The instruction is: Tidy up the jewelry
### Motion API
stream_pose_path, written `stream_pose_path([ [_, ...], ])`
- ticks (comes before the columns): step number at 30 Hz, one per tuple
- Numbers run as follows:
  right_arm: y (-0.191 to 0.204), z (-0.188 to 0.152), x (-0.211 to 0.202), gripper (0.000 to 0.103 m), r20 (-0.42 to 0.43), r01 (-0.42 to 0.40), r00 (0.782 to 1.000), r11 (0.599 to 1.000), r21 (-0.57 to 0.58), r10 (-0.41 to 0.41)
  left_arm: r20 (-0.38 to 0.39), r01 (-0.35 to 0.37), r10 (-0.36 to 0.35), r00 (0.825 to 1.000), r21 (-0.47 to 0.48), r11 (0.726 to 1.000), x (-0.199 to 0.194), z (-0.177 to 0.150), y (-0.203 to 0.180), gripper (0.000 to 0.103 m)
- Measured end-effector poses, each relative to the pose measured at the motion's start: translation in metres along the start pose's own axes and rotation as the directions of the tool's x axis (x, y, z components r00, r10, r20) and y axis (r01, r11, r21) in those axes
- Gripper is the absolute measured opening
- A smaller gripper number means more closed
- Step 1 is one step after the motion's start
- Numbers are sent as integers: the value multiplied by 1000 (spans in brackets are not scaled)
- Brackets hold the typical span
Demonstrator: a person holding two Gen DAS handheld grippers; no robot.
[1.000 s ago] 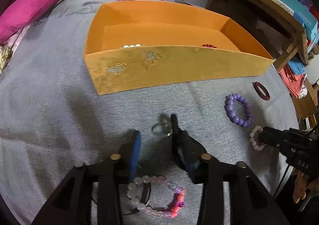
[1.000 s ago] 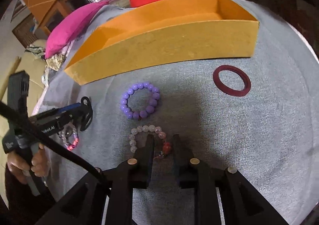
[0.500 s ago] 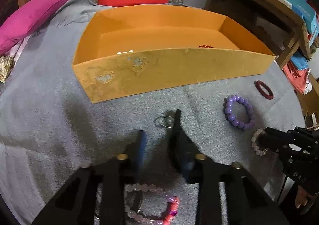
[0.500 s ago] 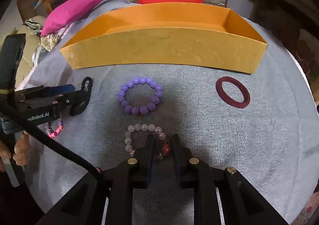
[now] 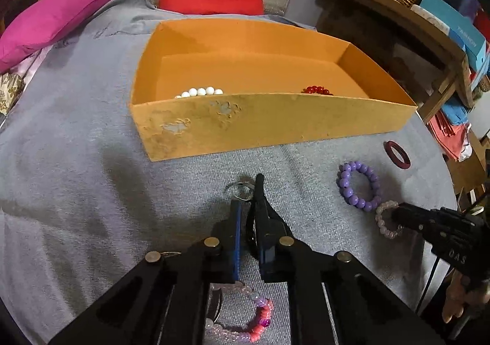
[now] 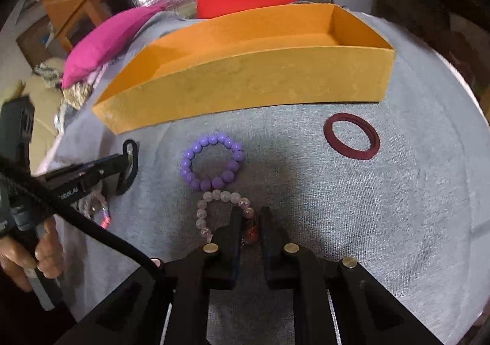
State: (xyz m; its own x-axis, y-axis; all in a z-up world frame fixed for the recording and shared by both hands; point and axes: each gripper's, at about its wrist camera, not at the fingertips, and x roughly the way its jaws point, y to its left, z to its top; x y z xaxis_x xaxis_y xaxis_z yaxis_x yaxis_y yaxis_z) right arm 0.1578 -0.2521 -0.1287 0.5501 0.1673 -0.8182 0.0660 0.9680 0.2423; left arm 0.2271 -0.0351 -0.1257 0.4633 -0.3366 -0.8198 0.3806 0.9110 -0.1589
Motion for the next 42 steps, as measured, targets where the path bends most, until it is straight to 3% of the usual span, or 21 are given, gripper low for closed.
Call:
stream_pose_path([
  [6,-10,2,0,12,8,34,999,999,40,-34,-49,-5,7,999,41,999,10,-6,-12,9],
  [11,-5,1,2,12,2,61,998,998,3,-61,-52,7,-6,999,21,1000,13,-3,-9,11],
  [13,-6,1,3,13,-2,60,998,998,7,-60,-50,19,-18,999,16,1000,14,-2,-7,15],
  [18,-2,1,6,14,-5,76,997,997,-12,-76,-45,93,-93,995,8,996,18,-1,-10,48],
  [23,0,2,7,14,-2,84,996,996,-16,-84,-35,37,-33,999,101,994,19,-7,-27,53],
  [26,-1,2,7,14,-3,74,997,997,0,-74,-34,29,-26,999,106,994,19,-7,-30,55],
  [32,-8,0,5,14,0,63,998,998,12,-63,-29,35,-32,999,75,997,18,-3,-28,53],
  [33,-8,0,5,14,0,63,998,998,13,-63,-26,25,-23,999,77,997,17,-3,-28,50],
  [36,-8,0,4,14,1,61,998,998,22,-61,-12,3,-2,1000,70,998,15,-3,-25,22],
  [38,-9,-1,4,14,2,59,998,998,30,-59,-7,18,-18,1000,48,999,14,0,-21,14],
  [42,-9,-1,3,14,5,69,998,997,28,-69,-4,14,-14,1000,48,999,14,0,-19,14],
])
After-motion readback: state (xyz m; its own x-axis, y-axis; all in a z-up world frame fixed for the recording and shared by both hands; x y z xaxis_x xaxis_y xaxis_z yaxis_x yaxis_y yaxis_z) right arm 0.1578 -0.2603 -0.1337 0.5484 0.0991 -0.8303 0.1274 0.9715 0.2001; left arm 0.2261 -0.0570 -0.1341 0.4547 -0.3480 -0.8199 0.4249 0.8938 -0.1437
